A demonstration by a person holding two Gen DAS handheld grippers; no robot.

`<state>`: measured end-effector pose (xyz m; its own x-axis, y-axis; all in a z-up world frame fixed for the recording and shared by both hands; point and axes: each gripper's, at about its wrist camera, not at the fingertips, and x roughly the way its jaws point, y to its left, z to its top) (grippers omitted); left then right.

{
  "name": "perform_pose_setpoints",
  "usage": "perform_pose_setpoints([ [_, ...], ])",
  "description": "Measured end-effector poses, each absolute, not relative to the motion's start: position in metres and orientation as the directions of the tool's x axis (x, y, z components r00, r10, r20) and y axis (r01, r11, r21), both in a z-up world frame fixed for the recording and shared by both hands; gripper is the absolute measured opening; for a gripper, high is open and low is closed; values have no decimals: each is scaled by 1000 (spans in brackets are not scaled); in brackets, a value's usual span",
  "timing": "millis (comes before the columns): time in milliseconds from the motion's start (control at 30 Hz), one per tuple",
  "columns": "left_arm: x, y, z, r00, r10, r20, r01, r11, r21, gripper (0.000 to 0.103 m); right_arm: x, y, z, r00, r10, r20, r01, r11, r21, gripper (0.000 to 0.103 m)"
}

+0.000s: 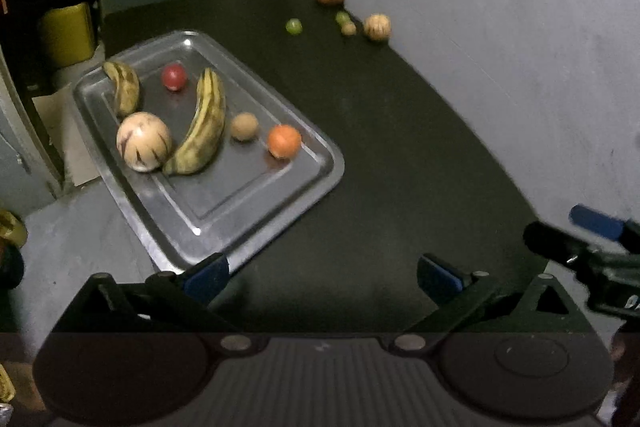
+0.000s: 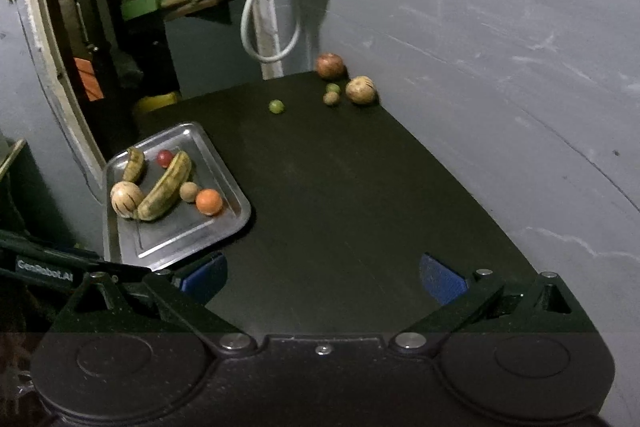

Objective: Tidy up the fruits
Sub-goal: 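Lift both open tools away from the tray toward the remaining fruits, then lower left tool onto the green grape while right tool reaches the small brown fruit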

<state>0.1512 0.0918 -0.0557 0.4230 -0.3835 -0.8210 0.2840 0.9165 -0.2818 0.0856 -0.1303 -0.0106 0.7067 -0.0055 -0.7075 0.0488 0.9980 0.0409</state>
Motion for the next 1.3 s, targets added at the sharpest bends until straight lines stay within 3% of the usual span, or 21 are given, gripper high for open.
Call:
perform_pose_setpoints([
  [367, 151, 110, -25, 456, -378, -805, 281, 920, -273, 102, 87, -143, 70, 779, -18, -626, 36, 999, 16, 102],
  [467, 158, 115, -4, 500, -377, -780, 289, 921, -260, 102, 103, -144, 109, 807, -4, -591, -13, 1000, -25, 102],
  [667, 185, 124, 41, 575, -392, -719, 330, 914, -234, 102, 145, -146, 209, 860, 132, -494, -134, 990, 33, 102],
  [900, 226, 123, 100, 678, -384, -627, 390, 911, -136, 102, 218, -150, 298, 903, 156, -400, -129, 987, 93, 102],
  [1067, 261, 114, 123, 727, -371, -578, 390, 916, -98, 102, 276, -152, 289, 900, 170, -402, -123, 983, 140, 102],
  [1300, 316, 95, 93, 727, -348, -591, 355, 928, -110, 102, 349, -165, 180, 860, 214, -464, -102, 961, 256, 102],
])
